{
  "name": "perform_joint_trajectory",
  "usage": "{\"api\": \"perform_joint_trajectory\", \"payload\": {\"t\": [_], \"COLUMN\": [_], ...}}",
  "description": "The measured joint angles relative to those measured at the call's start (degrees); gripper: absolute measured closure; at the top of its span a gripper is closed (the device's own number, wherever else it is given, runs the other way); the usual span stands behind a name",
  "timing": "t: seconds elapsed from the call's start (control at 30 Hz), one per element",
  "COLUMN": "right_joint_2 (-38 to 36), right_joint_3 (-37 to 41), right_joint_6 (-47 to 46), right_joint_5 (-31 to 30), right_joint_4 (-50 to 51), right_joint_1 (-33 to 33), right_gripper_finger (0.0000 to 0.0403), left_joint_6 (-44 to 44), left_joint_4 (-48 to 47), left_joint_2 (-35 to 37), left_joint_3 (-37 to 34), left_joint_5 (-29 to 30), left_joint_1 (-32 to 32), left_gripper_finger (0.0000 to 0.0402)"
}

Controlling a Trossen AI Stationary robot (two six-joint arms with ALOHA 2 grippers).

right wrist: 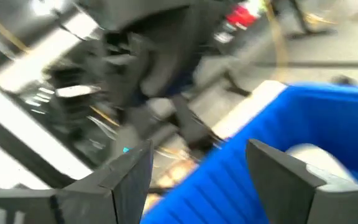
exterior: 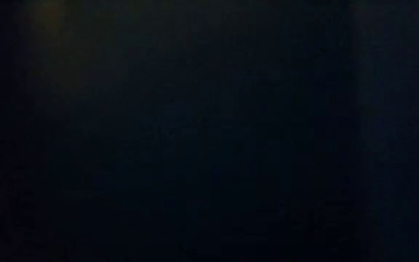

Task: Pick and place slides into bin
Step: Put the bottom right black slipper into the blue bin

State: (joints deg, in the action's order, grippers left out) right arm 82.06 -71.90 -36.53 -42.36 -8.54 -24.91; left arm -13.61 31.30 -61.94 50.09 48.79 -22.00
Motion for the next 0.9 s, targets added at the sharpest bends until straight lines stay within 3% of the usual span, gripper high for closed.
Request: {"api": "perform_joint_trajectory", "payload": {"t": [0.1,0.23,0.4,0.53,0.9], "right_joint_2": [0.0,-0.1,-0.4,-0.3,1.5], "right_joint_3": [6.6,14.5,21.4,21.7,10.0], "right_joint_6": [4.1,4.0,3.3,2.1,6.5], "right_joint_5": [4.5,6.1,16.9,18.6,20.2], "right_joint_4": [-16.4,-29.5,-48.2,-48.6,-32.0], "right_joint_1": [0.5,2.4,7.2,9.6,10.3], "right_gripper_finger": [0.0158,0.0158,0.0158,0.0158,0.0158], "left_joint_6": [-0.1,-0.1,-0.1,-0.1,-0.3], "left_joint_4": [0.2,1.4,1.6,1.7,1.2], "left_joint_2": [-0.1,-0.1,-0.1,-0.1,-0.2], "left_joint_3": [0.0,0.0,0.0,0.0,0.0], "left_joint_5": [-0.6,-1.9,-3.0,-3.1,-3.6], "left_joint_1": [0.0,0.0,0.0,0.0,1.7], "left_gripper_finger": [0.0366,0.0366,0.0366,0.0366,0.0366]}}
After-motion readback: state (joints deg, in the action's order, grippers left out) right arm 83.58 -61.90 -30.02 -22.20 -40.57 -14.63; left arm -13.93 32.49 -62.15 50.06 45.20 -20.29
